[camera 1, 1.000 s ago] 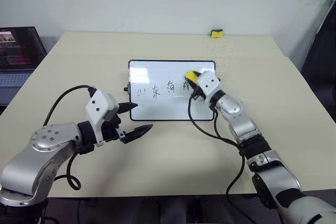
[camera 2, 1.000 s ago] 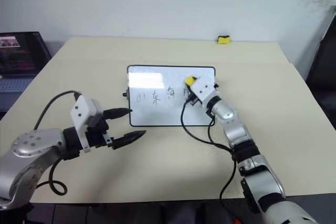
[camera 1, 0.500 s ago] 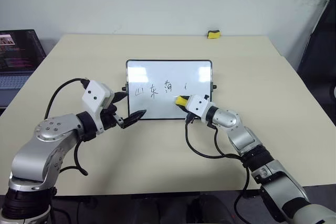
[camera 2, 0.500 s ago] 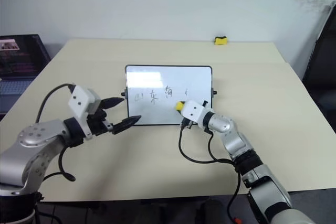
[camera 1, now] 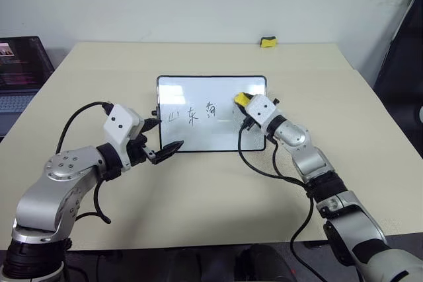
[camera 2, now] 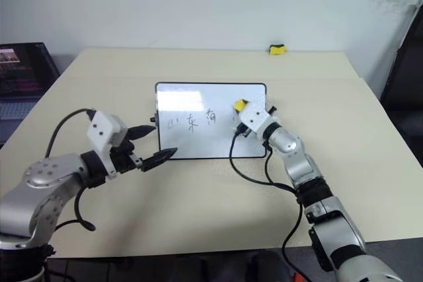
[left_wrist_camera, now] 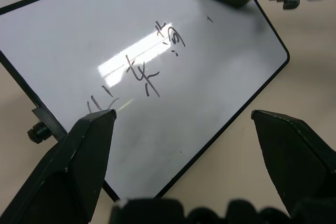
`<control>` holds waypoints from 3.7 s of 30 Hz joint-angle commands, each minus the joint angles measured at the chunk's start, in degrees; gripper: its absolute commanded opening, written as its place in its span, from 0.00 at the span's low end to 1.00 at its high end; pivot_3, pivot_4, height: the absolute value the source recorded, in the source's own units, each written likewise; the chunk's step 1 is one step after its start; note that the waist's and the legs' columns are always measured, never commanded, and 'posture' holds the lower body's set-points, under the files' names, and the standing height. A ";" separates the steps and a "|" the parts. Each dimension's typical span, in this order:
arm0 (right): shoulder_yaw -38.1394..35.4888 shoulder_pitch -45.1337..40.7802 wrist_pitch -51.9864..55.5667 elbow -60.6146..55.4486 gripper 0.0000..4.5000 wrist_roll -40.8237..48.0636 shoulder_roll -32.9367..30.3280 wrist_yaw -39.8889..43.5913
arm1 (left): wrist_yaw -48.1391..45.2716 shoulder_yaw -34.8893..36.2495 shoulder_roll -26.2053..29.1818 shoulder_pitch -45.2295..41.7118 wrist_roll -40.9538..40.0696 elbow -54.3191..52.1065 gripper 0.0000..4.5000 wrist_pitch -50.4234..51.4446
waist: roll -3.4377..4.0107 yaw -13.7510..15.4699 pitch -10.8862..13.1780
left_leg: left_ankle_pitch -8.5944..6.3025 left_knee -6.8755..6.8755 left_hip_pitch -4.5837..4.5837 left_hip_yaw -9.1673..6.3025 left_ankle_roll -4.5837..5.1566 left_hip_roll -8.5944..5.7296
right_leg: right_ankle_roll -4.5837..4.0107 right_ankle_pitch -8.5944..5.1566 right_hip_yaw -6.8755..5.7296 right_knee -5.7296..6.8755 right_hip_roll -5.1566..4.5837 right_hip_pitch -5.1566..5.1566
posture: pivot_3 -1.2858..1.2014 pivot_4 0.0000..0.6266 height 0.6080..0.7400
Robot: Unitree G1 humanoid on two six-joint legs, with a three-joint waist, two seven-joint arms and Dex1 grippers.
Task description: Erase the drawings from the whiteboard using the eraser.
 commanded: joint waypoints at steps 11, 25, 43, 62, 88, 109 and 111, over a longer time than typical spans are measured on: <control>2.96 2.65 3.30 -3.47 0.22 -2.28 -0.82 4.57 | 1.32 1.93 0.00 -0.33 0.02 -0.92 1.00 -0.48 | 0.01 -0.23 0.02 | 0.03 0.03 0.03 -0.02 0.03 0.00 | -0.03 0.03 0.07 0.05 0.01 -0.04 | 0.52 0.24 1.00; -3.32 3.18 8.61 -14.69 0.22 7.66 1.47 7.16 | 5.49 5.50 -0.84 0.83 0.64 -0.50 1.00 0.64 | 0.02 -0.13 0.16 | -0.12 -0.15 -0.25 -0.03 -0.16 0.02 | -0.04 0.01 0.11 -0.27 -0.03 -0.21 | 0.52 0.24 1.00; -0.48 -5.11 4.60 -9.61 0.22 3.24 3.89 4.86 | 4.42 5.64 -0.27 -2.08 -4.60 0.22 1.00 6.48 | 0.01 -0.24 0.22 | -0.22 -0.12 -0.31 -0.04 -0.28 -0.01 | 0.17 -0.12 0.00 -0.29 0.03 -0.20 | 0.52 0.24 1.00; 11.08 -7.35 -1.23 11.66 0.22 -7.73 2.94 7.86 | 3.96 5.47 -0.61 -2.11 -5.57 -0.94 1.00 7.79 | -0.07 -0.16 0.16 | -0.22 -0.12 -0.37 -0.12 -0.29 0.00 | -0.10 0.04 -0.11 -0.47 -0.10 -0.09 | 0.52 0.24 1.00; 3.68 -10.19 -2.60 7.01 0.22 -4.51 5.65 0.15 | 3.29 5.21 -0.09 -0.76 -5.53 -0.68 1.00 8.00 | -0.04 -0.11 0.25 | -0.17 -0.11 -0.64 -0.22 -0.44 0.02 | -0.16 0.07 -0.15 -0.53 -0.09 -0.29 | 0.52 0.24 1.00; 0.28 -8.85 5.79 0.39 0.22 0.44 6.68 4.02 | 3.12 5.75 -0.20 0.81 -5.89 -1.86 1.00 8.29 | -0.03 -0.04 0.28 | 0.01 -0.06 -0.25 -0.23 -0.21 0.01 | 0.02 -0.05 -0.09 -0.03 -0.08 -0.20 | 0.52 0.24 1.00; 0.18 -9.58 6.02 2.49 0.22 -0.79 6.38 2.10 | 3.15 5.65 -0.31 0.98 -6.00 -2.12 1.00 8.35 | -0.04 -0.05 0.27 | -0.01 -0.07 -0.33 -0.22 -0.23 0.01 | 0.02 -0.05 -0.09 -0.10 -0.08 -0.23 | 0.52 0.24 1.00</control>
